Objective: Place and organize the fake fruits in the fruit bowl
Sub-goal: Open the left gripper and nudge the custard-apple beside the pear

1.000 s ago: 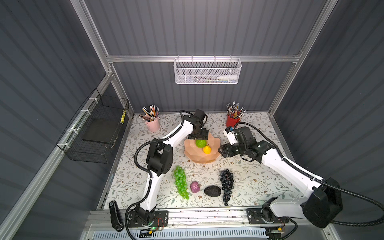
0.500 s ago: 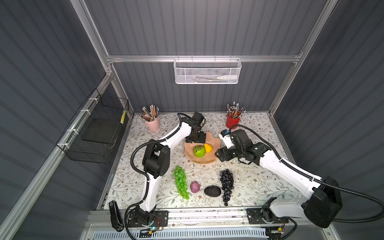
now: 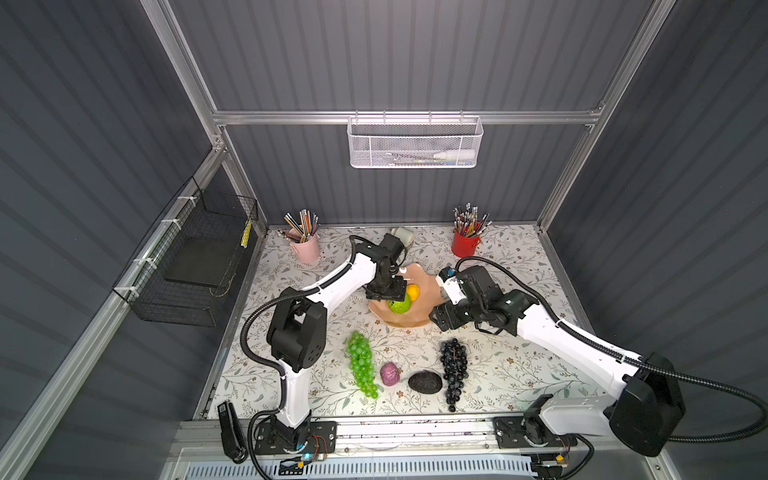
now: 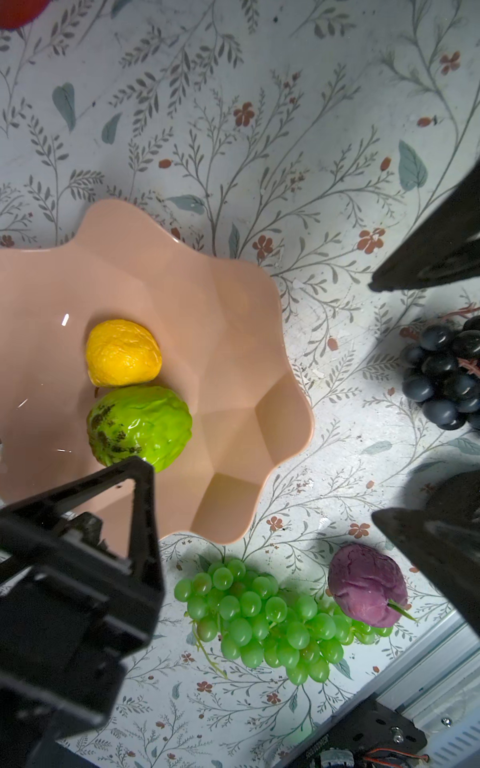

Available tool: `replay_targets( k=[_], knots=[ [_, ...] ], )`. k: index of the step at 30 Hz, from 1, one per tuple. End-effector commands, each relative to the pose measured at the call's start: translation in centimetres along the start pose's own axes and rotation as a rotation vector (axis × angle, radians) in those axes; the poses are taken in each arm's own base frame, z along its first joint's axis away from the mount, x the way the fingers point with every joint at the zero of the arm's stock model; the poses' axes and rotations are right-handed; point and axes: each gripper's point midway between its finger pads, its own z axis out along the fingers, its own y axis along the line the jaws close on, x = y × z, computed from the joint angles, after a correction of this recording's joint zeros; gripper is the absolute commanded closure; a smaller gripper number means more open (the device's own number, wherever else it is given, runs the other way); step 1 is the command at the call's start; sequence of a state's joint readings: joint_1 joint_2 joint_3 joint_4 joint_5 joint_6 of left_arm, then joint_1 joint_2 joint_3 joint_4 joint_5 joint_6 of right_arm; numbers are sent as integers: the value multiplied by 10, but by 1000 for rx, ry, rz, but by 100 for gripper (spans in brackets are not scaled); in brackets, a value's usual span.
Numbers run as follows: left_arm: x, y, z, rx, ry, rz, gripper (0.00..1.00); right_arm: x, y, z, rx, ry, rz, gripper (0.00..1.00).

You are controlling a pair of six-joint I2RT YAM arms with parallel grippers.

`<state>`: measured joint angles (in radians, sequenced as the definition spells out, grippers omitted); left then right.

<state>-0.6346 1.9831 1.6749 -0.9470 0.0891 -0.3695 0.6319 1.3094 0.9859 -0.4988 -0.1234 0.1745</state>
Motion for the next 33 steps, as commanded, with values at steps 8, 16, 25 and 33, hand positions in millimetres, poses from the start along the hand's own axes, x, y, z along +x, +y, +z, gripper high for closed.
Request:
replay_targets(
  k=[8,16,25,33],
  knots=[
    [3,0,37,-58,38,18,36,2,-3,6,18,3,6,18],
    [-17,6,47,-96,-8,27,42,5,-5,5,30,13,-6,18],
    [-41,21,38,-139,-74,21,32,17,5,10,-23,56,-28,18],
    [-43,19,32,-125,-69,46,26,38,38,11,-113,135,-116,20]
  ],
)
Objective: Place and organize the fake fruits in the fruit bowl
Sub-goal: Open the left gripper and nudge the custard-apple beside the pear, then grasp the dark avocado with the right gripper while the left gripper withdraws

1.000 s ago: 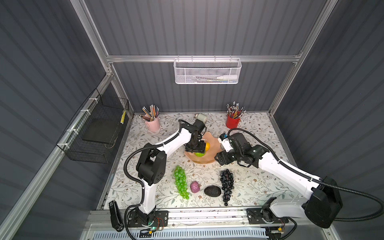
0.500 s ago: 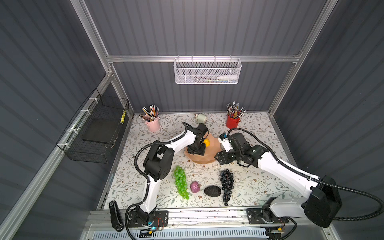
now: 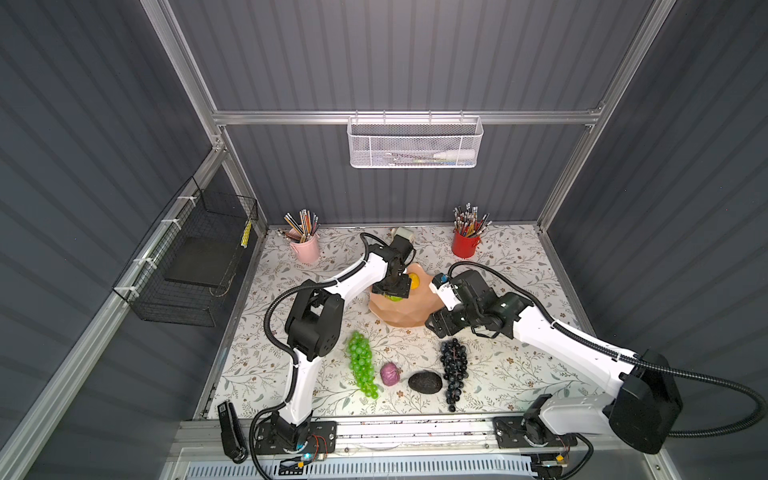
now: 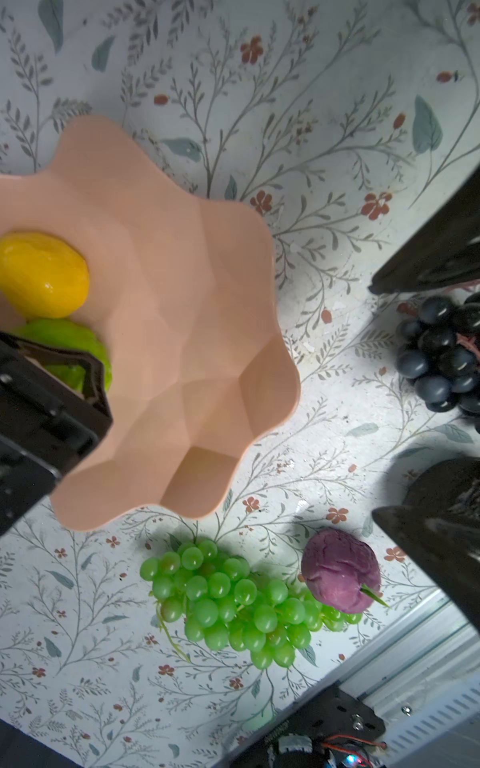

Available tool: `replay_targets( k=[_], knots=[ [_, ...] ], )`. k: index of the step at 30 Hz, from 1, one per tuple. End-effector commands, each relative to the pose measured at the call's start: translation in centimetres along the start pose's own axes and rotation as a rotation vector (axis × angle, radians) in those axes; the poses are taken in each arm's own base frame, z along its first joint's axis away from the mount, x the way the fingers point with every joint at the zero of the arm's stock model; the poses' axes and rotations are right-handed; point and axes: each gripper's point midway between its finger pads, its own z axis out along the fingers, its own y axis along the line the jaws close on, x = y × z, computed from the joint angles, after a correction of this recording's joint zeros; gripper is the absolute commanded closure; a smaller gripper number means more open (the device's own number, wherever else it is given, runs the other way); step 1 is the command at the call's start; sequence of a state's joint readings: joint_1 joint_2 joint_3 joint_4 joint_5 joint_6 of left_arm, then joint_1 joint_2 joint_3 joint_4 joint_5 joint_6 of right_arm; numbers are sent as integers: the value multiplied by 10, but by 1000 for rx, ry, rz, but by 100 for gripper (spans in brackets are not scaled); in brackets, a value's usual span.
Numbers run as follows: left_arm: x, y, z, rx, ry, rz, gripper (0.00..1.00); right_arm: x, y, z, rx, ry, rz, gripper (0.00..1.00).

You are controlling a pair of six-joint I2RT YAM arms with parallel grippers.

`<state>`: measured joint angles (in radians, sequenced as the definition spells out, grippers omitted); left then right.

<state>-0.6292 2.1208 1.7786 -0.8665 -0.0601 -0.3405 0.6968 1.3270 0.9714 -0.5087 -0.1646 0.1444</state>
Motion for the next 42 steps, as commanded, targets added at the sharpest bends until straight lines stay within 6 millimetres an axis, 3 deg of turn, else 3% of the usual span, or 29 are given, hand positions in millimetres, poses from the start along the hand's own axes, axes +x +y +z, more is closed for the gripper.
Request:
replay_targets(
  k=[1,9,20,27,33,38,42],
  knots=[
    [5,0,0,15,28,22,25,22,19,5,-58,88,-48,20],
    [23,2,-30,50,21,10,21,62,60,13,-137,203,-122,20],
    [38,20,-80,73,-90,-75,15,112,78,37,-111,377,-212,19],
    [33,35,-106,50,-176,-120,12,142,92,38,-106,459,-245,21],
    [32,46,-113,37,-212,-148,11,159,85,43,-40,516,-266,25],
    [32,48,-112,40,-216,-158,12,152,81,50,-6,491,-284,30],
    [44,55,-106,26,-196,-170,11,153,84,53,-17,498,-273,41]
  ],
)
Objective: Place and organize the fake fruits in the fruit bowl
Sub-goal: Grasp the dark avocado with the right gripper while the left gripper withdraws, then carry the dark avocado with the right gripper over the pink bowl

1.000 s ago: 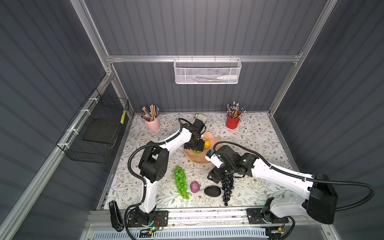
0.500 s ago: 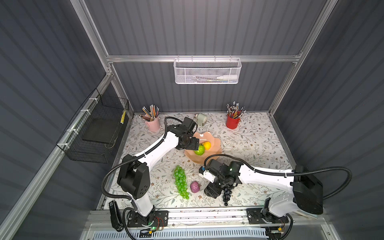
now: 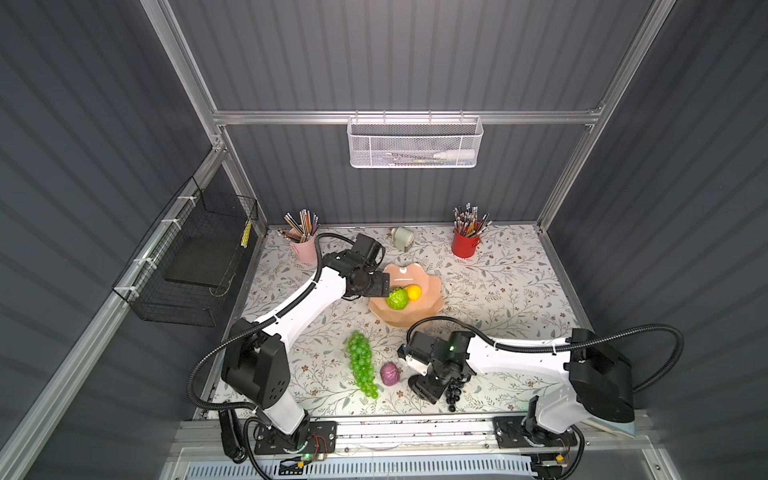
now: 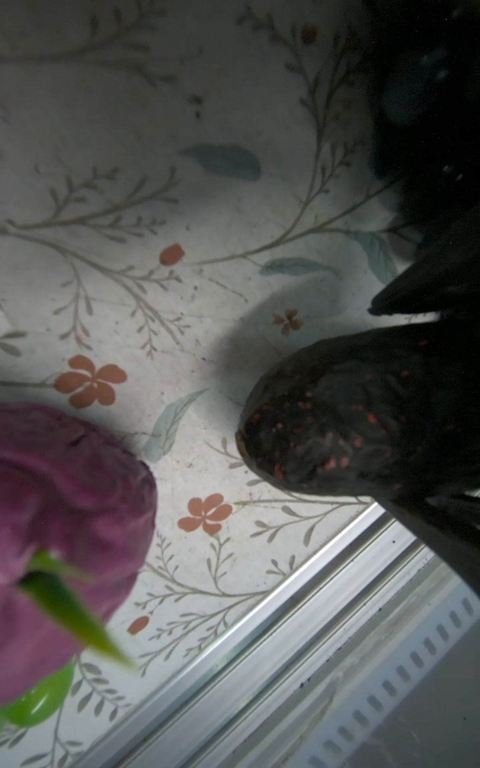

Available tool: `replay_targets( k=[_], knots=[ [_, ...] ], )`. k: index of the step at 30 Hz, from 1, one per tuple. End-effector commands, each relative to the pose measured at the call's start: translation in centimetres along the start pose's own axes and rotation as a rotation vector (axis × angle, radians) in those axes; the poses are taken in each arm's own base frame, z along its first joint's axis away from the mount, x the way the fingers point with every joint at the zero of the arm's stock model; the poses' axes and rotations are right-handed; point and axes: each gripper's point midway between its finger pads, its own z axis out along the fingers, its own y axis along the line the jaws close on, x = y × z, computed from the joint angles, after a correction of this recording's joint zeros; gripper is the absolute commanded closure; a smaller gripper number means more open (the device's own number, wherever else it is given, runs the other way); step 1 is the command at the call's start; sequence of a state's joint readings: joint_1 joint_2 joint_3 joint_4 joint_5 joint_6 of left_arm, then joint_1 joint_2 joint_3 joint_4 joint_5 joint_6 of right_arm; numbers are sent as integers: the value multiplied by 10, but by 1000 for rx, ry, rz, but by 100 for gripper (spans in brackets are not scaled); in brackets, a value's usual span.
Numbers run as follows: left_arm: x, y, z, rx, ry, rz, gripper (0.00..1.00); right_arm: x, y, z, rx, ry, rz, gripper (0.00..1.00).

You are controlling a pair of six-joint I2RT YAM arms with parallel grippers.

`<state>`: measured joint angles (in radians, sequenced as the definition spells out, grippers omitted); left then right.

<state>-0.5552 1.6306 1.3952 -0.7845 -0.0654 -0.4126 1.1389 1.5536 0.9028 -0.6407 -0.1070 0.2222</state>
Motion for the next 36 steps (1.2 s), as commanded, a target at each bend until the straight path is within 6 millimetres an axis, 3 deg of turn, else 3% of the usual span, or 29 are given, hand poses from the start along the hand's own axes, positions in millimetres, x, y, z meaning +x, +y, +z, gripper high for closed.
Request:
replay_targets(
  k=[1,6,10,13,17,19,22,27,36],
  knots=[
    [3,8,-7,-17,-15,-26,11,3,0,1,6,10,7,44],
    [1,16,-12,-37,-39,-41,11,-9,2,-24,-47,-72,77,53],
    [-3,22,-18,-47,-77,-68,11,-27,-9,-55,-123,-162,200,56],
    [-6,26,-25,-47,-116,-86,11,-49,-28,-86,-180,-258,323,57],
    [-5,33,-32,-68,-153,-91,11,-82,-80,-118,-202,-392,544,57],
    [-3,34,-32,-66,-158,-91,11,-99,-97,-128,-258,-440,623,56],
    [2,36,-33,-62,-162,-94,11,-121,-125,-133,-298,-480,723,56],
    [8,39,-38,-54,-190,-100,11,-142,-150,-116,-345,-445,816,56],
    [20,50,-44,-66,-237,-109,10,-140,-180,-87,-291,-407,971,54]
  ],
)
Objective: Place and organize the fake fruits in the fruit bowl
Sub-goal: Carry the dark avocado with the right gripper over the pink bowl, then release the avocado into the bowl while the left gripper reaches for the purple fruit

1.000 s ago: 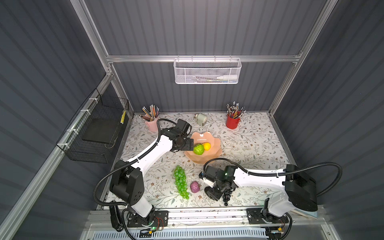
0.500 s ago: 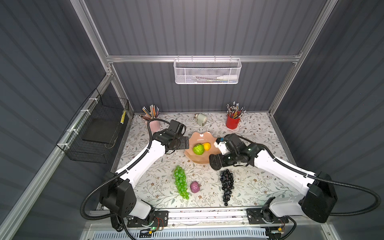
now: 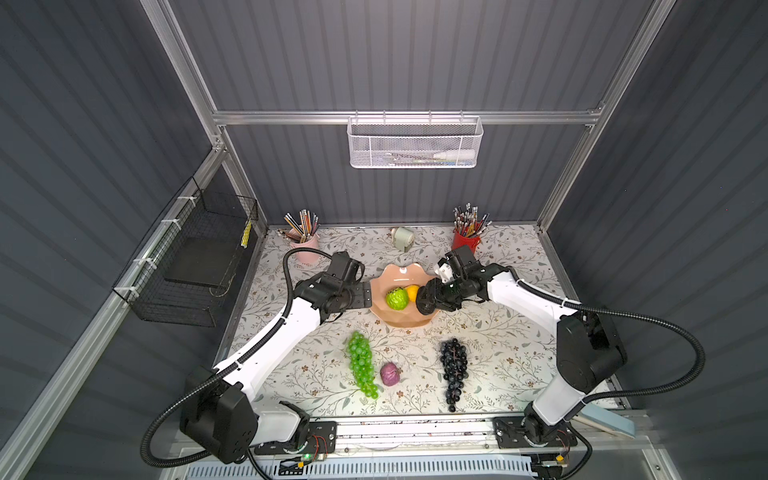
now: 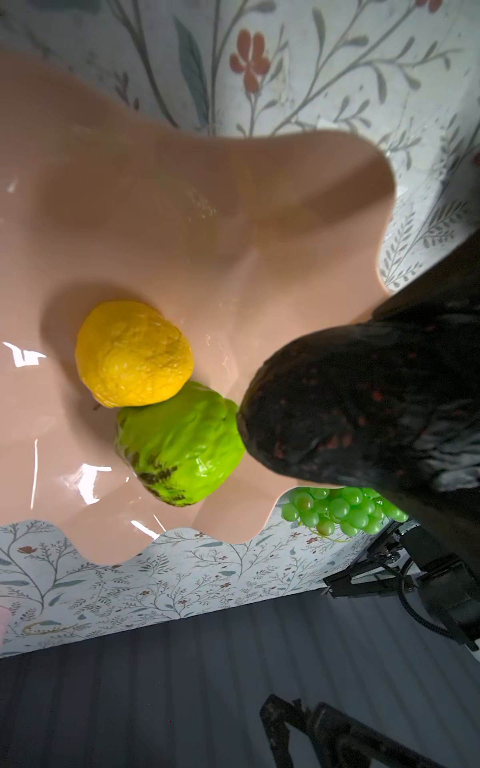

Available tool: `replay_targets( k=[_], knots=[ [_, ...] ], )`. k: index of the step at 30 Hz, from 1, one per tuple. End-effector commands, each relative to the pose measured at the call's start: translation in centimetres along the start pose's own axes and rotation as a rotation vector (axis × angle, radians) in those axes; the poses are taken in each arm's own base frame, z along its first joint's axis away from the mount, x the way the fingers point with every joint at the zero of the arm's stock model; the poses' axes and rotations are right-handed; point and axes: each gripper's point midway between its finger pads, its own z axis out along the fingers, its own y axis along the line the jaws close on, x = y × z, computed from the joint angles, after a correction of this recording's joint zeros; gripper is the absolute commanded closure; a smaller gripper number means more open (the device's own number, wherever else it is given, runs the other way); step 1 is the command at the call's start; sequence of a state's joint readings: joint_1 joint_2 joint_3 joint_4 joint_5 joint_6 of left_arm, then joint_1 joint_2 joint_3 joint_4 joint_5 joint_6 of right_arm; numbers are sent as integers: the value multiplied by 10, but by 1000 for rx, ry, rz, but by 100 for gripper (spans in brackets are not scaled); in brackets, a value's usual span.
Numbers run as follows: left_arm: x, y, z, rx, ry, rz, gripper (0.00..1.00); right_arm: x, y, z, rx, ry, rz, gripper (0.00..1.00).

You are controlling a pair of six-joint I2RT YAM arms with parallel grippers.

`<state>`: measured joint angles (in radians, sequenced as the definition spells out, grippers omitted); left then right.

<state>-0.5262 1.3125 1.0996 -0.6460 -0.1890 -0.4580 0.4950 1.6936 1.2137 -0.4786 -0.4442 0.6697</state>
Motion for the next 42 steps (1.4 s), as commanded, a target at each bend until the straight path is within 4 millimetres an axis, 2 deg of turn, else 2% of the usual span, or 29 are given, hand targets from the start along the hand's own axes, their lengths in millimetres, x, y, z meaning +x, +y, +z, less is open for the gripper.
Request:
replay_targets(
  k=[1,7,16,26,30,34,37,42],
  knots=[
    [-2,5,-3,-4,-37,-26,10,-8,-4,3,15,-14,39,54],
    [-5,3,-4,2,-45,-14,10,-15,-16,18,49,-8,57,55],
    [-16,-2,-6,10,-53,-7,10,-29,-30,29,38,-18,83,53],
    [-26,-8,-10,6,-34,-1,10,-29,-29,34,21,-5,40,39],
    [-31,-10,-13,7,-22,3,10,-31,-26,28,23,-24,-3,34],
    [-30,-14,-14,11,17,6,10,-35,-19,14,25,-70,-72,29],
    [-22,-18,-10,23,83,3,10,-37,-11,-1,17,-107,-125,28],
    [1,-30,-2,73,229,6,12,-45,13,-37,-18,-236,-242,27]
  ],
)
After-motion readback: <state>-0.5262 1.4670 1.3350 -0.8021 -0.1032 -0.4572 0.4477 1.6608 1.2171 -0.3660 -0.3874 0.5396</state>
